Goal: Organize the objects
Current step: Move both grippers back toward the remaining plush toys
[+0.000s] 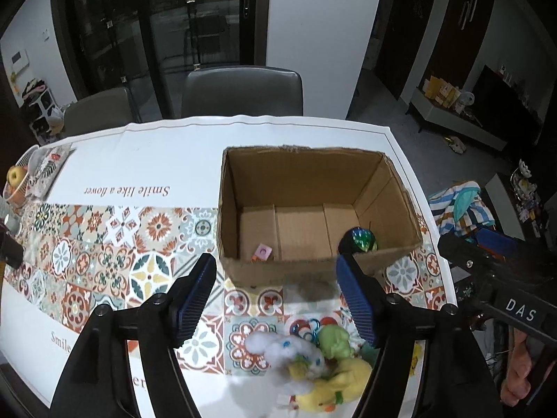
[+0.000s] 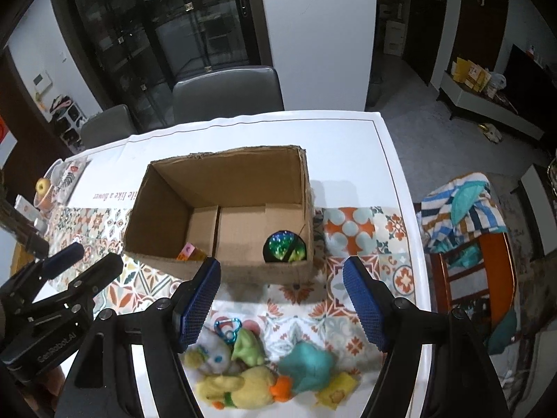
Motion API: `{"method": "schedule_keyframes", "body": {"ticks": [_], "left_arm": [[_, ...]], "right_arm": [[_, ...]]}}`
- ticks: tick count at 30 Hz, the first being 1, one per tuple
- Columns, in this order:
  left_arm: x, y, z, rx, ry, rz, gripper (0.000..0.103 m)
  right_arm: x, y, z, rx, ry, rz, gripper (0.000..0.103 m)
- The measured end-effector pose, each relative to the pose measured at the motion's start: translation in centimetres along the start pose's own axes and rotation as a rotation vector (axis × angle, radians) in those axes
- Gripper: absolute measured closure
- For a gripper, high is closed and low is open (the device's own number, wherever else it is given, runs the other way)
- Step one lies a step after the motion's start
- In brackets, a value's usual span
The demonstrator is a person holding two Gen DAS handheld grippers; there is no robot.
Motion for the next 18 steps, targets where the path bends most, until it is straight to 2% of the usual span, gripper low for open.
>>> {"method": "schedule_keyframes", "body": {"ticks": [6,7,18], "left_arm": [[0.0,-1.8,-0.8,0.009,0.001,0.007,0.032],[-0.4,-2.2,-0.5,0.059,-0.112,0.074,0.032],[-0.9,-5.3,-0.6,0.101,-0.152,0.080,0.032]], "right_arm": [[-0.4,-1.9,-1.0,-0.015,-0.002,0.014,0.030],[-0.5,-2.2,-1.1,-0.014,-0.002,0.016,0.030],[-2.0,-5.1,-1.5,0.003,0.003,0.059,0.030]]}}
Point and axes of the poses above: each gripper's, at about its wrist camera, not at the fingertips, and z roughly the way its jaws point, x to its left, y to its top, the point moved 3 cm from there along z, roughly the way its jaws point, and after that the axes turned 6 degrees about x, right-handed, at the moved point
